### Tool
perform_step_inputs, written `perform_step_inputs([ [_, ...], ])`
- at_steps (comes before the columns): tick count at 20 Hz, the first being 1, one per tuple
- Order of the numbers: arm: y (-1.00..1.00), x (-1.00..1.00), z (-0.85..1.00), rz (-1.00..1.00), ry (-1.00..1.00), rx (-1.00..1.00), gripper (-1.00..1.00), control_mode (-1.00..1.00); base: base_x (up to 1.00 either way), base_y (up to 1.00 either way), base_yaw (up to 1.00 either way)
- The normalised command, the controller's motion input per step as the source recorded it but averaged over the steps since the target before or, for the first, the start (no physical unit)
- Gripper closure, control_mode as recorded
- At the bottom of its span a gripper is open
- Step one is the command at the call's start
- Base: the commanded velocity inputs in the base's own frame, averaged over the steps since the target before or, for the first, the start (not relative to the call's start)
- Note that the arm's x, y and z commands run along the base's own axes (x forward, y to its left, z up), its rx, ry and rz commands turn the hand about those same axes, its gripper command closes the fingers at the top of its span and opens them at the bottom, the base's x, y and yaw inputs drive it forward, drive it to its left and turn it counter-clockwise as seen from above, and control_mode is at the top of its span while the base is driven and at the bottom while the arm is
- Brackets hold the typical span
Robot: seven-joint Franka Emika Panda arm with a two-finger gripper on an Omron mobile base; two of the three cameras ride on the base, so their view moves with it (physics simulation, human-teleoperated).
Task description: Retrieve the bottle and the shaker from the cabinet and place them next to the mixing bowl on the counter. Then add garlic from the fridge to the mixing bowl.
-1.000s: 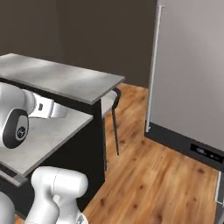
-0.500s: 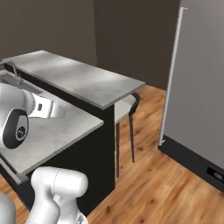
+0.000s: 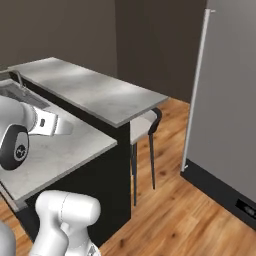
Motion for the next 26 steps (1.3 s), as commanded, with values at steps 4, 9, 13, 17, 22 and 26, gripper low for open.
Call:
perform_step_inputs([
  [4,0.0,0.0,0.0,0.0,0.0,0.0,-1.0,1.0,0.55,-0.77,0.03],
  [9,0.0,0.0,0.0,0.0,0.0,0.0,-1.0,1.0,-0.53,0.58,0.13],
  [13,0.0,0.0,0.0,0.0,0.0,0.0,-1.0,1.0,-1.0,1.0,0.31],
  [17,0.0,0.0,0.0,0.0,0.0,0.0,-1.0,1.0,-0.85,1.0,0.38],
  [22,0.0,0.0,0.0,0.0,0.0,0.0,-1.0,1.0,0.09,1.0,0.18],
  [26,0.0,0.0,0.0,0.0,0.0,0.0,-1.0,1.0,0.71,1.0,-0.01],
])
